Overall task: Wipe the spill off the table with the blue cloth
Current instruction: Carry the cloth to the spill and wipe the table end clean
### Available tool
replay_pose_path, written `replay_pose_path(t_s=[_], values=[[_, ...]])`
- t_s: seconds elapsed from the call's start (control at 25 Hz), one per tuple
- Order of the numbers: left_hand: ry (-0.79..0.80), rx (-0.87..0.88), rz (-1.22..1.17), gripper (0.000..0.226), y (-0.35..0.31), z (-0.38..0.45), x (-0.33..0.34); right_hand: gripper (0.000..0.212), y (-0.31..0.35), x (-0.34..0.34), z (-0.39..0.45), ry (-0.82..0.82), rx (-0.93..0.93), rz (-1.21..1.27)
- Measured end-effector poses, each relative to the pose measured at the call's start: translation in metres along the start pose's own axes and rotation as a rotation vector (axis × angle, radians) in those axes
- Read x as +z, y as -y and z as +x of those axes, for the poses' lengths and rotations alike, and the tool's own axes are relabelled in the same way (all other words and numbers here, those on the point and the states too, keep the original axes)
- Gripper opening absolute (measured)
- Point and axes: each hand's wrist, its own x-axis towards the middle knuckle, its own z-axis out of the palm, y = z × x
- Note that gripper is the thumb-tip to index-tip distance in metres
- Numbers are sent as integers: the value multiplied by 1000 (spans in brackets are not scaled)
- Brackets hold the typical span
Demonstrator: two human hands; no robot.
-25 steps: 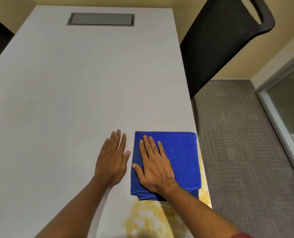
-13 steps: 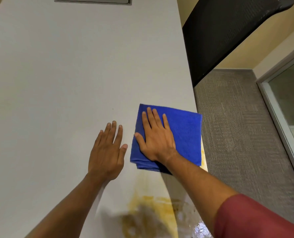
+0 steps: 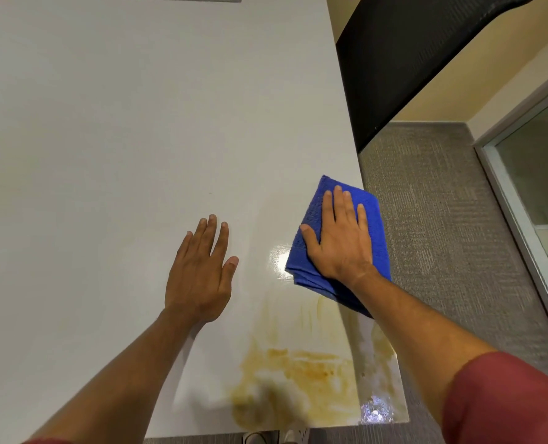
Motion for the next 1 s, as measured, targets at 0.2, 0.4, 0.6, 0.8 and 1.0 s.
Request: replay_pose_path(t_s=[0.2,0.4,0.6,0.8,1.0], values=[[-2,2,-5,64,-1,0,-2,80,-16,-2,-29,10,87,49],[-15,-17,-15,64,-2,-11,-3,76,-16,-4,-55,45,61,32],[-31,-29,-8,62,-3,-27,1,73,-2,-7,-58,99,-65,-15],[-40,-46,7,61,-6,-40,5,73,32,-1,-61,156,-216,-15],[-36,-69,46,61,-11,-65,7,73,58,4,-94,157,-330,4]])
